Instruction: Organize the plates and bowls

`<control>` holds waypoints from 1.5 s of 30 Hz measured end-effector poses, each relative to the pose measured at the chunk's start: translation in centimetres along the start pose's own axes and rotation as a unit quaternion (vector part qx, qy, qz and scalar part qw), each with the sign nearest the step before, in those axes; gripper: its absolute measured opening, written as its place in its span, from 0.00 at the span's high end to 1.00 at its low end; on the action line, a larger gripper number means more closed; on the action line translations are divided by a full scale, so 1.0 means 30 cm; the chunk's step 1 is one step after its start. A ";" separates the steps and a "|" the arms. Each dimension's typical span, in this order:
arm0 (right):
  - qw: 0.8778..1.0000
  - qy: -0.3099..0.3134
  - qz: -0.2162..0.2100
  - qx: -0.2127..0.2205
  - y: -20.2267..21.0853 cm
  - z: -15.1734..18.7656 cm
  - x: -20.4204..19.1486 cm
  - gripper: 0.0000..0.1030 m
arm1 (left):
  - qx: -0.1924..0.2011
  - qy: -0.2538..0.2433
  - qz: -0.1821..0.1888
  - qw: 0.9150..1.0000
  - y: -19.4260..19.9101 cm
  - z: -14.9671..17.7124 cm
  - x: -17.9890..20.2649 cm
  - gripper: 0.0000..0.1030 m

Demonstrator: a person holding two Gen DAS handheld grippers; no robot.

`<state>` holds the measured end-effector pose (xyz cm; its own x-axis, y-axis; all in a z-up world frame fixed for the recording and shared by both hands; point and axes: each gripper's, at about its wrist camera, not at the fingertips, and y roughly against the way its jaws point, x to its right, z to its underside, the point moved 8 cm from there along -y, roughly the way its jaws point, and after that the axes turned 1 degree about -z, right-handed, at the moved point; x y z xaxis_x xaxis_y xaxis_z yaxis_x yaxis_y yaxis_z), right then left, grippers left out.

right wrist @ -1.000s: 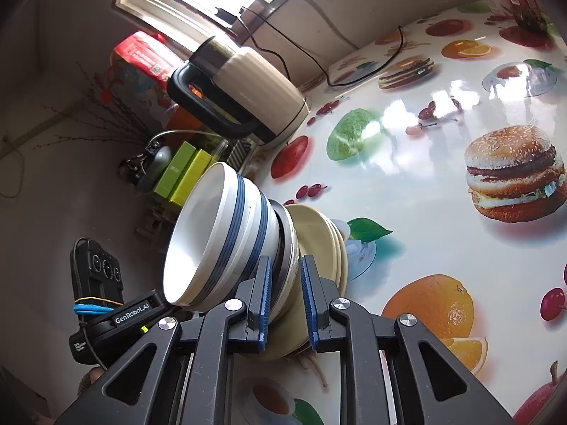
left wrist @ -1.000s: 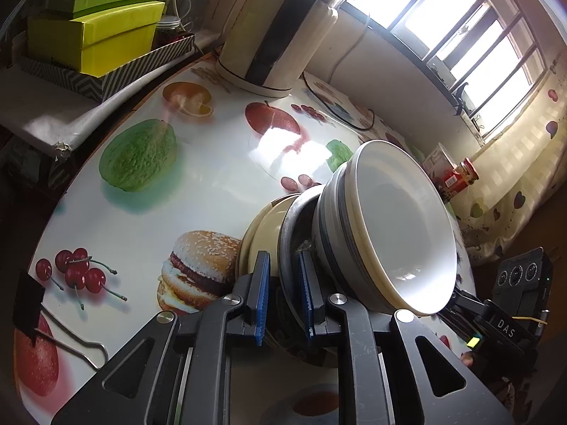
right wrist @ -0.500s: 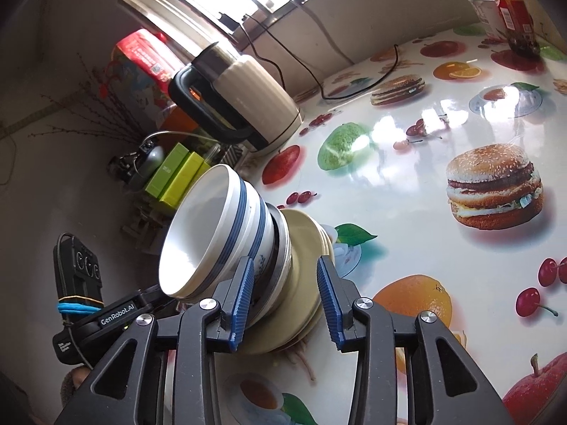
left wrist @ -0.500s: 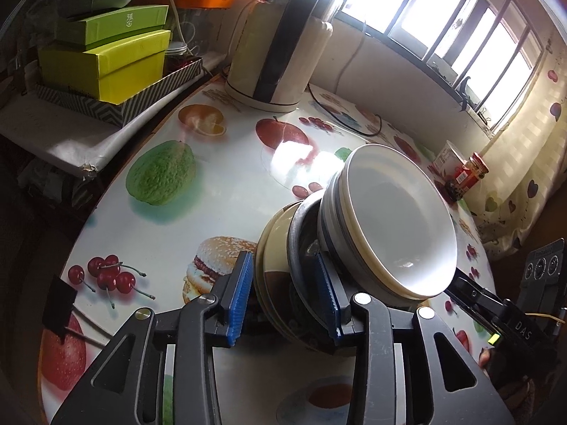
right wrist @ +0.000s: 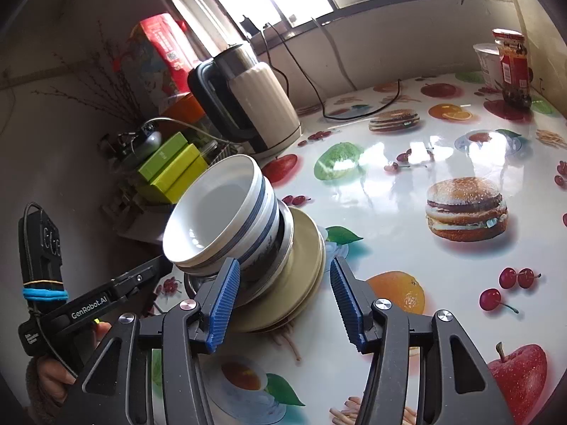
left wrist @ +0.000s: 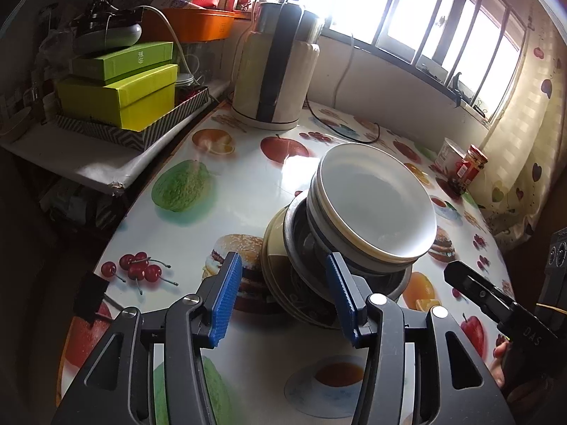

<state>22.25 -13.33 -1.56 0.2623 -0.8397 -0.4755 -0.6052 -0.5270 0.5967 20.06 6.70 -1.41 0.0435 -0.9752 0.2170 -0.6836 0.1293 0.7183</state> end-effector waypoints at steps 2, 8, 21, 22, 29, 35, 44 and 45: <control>1.000 0.011 0.007 0.004 0.018 0.005 -0.012 0.42 | 0.005 -0.015 -0.011 1.000 0.014 0.020 0.005 0.50; 0.999 0.033 0.038 0.002 0.049 0.046 -0.028 0.39 | -0.007 -0.021 -0.026 0.999 0.025 0.106 0.006 0.49; 0.990 0.059 0.118 -0.039 0.032 0.187 0.011 0.29 | -0.050 -0.045 -0.054 0.996 -0.017 0.288 0.009 0.49; 0.990 0.060 0.124 -0.043 0.029 0.197 0.015 0.29 | -0.054 -0.049 -0.055 0.996 -0.025 0.301 0.010 0.49; 0.983 0.080 0.150 -0.074 -0.005 0.271 0.020 0.29 | -0.067 -0.056 -0.062 0.994 -0.046 0.345 0.022 0.49; 0.976 0.102 0.176 -0.084 -0.021 0.309 0.017 0.29 | -0.064 -0.072 -0.073 0.993 -0.050 0.358 0.037 0.49; 0.973 0.098 0.189 -0.092 -0.035 0.331 0.033 0.22 | -0.053 -0.074 -0.081 0.993 -0.052 0.359 0.043 0.47; 0.972 0.100 0.193 -0.093 -0.035 0.334 0.035 0.21 | -0.051 -0.073 -0.081 0.993 -0.052 0.359 0.044 0.46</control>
<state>15.65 -12.33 -9.15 0.1940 -0.9785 -0.0697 -0.5465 -0.1668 0.8207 13.34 3.29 -9.36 0.0354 -0.9994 0.0003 -0.5980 -0.0209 0.8013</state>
